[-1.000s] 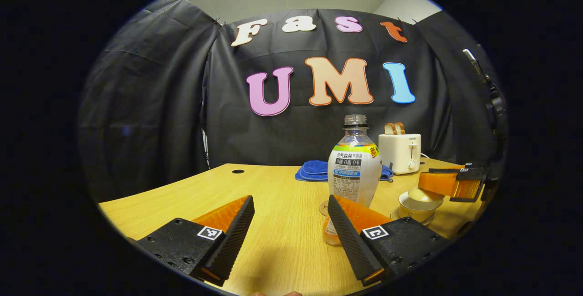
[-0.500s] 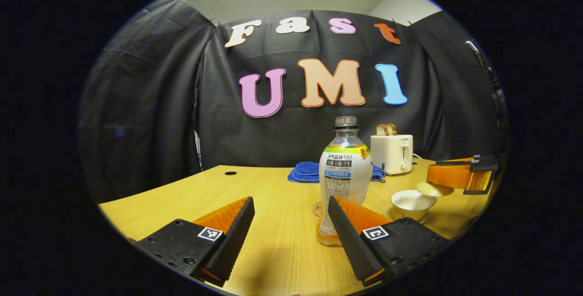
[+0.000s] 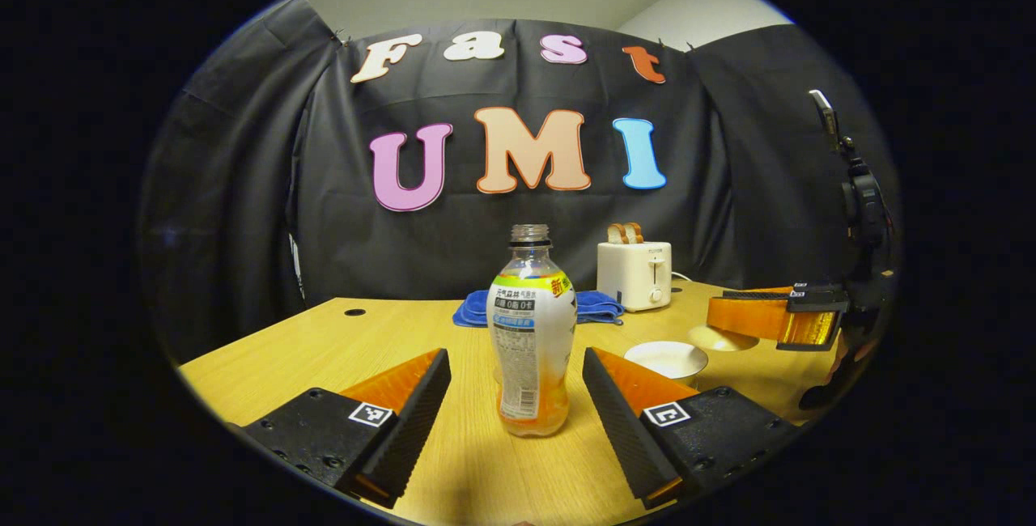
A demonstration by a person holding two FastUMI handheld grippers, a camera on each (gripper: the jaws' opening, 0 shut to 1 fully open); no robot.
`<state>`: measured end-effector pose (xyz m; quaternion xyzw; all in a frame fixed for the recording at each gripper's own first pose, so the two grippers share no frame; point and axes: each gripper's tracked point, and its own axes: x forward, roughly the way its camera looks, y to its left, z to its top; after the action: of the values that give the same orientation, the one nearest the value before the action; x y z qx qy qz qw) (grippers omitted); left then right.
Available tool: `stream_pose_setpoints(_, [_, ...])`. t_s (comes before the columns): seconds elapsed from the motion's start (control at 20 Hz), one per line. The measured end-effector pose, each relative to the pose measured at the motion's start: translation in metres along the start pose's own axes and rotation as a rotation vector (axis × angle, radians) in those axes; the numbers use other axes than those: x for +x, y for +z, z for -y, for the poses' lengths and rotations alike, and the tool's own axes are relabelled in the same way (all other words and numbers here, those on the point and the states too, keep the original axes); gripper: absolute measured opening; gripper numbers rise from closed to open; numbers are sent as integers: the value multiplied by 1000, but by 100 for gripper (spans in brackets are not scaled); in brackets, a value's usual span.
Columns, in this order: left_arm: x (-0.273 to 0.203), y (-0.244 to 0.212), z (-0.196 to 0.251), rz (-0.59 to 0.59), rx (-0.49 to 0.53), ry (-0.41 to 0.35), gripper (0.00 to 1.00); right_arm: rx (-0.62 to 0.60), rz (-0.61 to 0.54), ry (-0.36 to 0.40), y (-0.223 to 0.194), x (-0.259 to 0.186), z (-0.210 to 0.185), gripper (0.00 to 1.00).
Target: Open the teacup lid with one hand, grasp the water bottle and pour water into the teacup with the other hand; after pouring, place the water bottle on the coaster and then close the teacup lid.
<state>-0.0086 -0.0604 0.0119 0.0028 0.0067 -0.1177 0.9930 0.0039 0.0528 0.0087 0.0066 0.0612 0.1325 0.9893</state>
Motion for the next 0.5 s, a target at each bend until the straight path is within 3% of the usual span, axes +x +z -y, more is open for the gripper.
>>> stream_pose_setpoints(0.5, [27,-32,9,-124,6,-16,96,31,11,-8,8,-9,18,32])
